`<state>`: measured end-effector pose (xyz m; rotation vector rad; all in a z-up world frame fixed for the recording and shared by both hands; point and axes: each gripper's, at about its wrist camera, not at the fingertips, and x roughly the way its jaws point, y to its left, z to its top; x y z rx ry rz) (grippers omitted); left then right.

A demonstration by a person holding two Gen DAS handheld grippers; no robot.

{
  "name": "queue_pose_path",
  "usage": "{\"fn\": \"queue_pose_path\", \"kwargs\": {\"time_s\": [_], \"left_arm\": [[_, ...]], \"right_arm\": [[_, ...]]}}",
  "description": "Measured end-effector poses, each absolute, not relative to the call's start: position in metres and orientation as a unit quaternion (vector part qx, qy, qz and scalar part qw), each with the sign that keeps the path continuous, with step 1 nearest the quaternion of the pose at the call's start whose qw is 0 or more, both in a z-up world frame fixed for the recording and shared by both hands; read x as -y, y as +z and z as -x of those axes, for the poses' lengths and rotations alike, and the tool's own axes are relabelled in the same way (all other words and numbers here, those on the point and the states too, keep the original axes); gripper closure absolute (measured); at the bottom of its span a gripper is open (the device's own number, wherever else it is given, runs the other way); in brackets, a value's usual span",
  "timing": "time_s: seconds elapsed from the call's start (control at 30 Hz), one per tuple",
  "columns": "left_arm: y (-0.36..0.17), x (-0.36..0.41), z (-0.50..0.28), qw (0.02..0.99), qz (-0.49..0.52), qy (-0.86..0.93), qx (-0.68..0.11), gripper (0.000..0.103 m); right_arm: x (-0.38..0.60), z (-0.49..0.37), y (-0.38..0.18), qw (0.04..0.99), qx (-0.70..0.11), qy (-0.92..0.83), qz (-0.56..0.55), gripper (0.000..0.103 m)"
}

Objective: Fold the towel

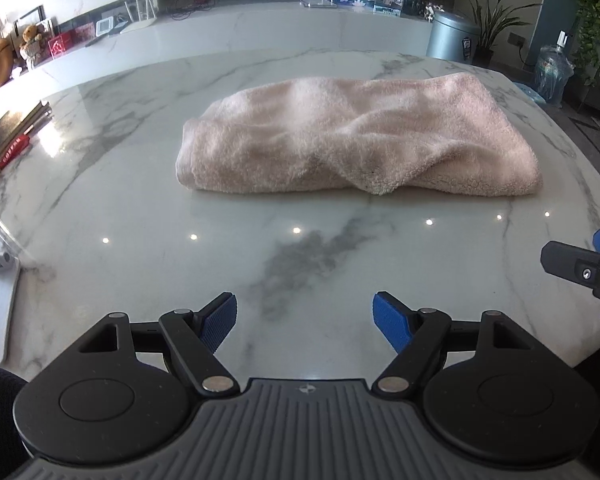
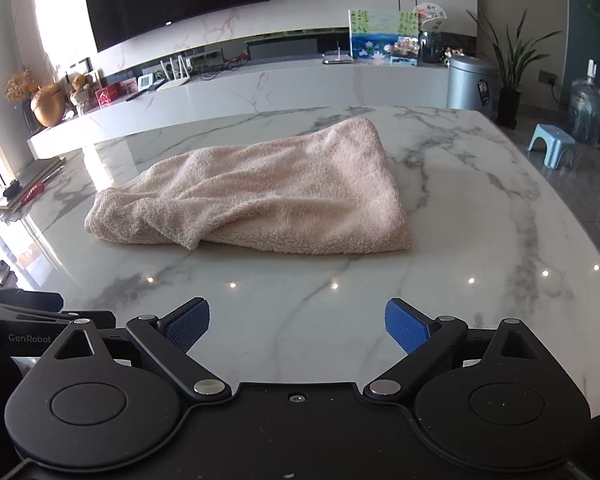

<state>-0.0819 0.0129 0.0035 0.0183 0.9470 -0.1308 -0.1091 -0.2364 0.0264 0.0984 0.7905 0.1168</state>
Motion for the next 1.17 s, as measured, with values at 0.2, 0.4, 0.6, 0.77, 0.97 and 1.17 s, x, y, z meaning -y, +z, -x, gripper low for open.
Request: {"fn": "queue_pose_path", "kwargs": {"time_s": [0.2, 0.4, 0.6, 0.77, 0.97, 1.17], "left_arm": [[0.001, -0.009, 0.086, 0.888, -0.022, -0.066, -0.455, 0.028], [-0.004, -0.007, 0.082, 0.887, -0.022, -0.061, -0.457, 0.029], [-0.006, -0.007, 0.083, 0.885, -0.017, -0.060, -0.462, 0.029], [-0.008, -0.008, 0.084, 0.883, -0.012, -0.059, -0.465, 0.029], [-0.010, -0.010, 0.079, 0.881, -0.010, -0.054, -0.470, 0.029], [-0.011, -0.010, 0.079, 0.880, -0.012, -0.051, -0.471, 0.029]], "right_arm": [[0.233, 0.110, 0.015, 0.911, -0.408, 0.036, -0.057, 0.009], [0.228, 0.112, 0.008, 0.905, -0.420, 0.042, -0.047, 0.009], [0.221, 0.114, 0.006, 0.904, -0.423, 0.055, -0.038, 0.009], [0.219, 0.116, 0.006, 0.903, -0.423, 0.061, -0.035, 0.009], [0.219, 0.114, 0.007, 0.902, -0.425, 0.060, -0.043, 0.009], [0.219, 0.114, 0.007, 0.902, -0.425, 0.062, -0.045, 0.009]]}}
